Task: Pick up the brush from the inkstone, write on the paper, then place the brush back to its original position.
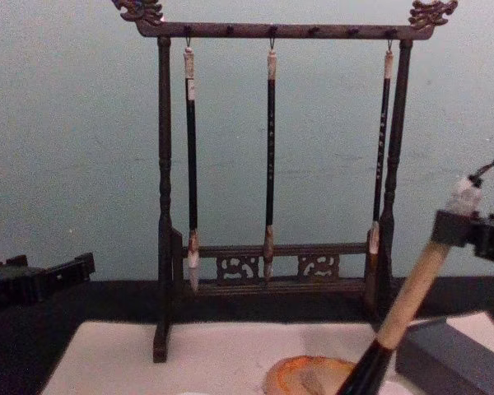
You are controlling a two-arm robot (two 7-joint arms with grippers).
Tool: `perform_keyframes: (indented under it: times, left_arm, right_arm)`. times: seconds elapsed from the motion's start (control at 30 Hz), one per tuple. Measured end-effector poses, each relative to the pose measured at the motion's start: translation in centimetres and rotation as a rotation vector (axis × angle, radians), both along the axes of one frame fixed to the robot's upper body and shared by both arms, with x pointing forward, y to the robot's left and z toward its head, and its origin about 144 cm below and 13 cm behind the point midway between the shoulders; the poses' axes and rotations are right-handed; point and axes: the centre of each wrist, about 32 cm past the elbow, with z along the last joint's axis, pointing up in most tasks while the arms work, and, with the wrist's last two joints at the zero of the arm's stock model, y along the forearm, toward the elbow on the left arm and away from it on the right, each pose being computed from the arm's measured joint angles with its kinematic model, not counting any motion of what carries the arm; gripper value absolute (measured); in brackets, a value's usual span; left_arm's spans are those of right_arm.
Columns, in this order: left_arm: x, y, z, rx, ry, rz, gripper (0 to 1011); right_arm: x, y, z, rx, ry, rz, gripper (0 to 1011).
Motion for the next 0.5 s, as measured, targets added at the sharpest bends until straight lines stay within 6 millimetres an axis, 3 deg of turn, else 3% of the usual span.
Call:
perform_keyframes:
  times: [0.5]
  left_arm:
    - [0.0, 0.0, 0.0, 0.0, 0.0, 0.0, 1002]
  right_arm:
    - [-1.0, -2.5, 0.2, 0.02, -0.009, -0.065, 170]
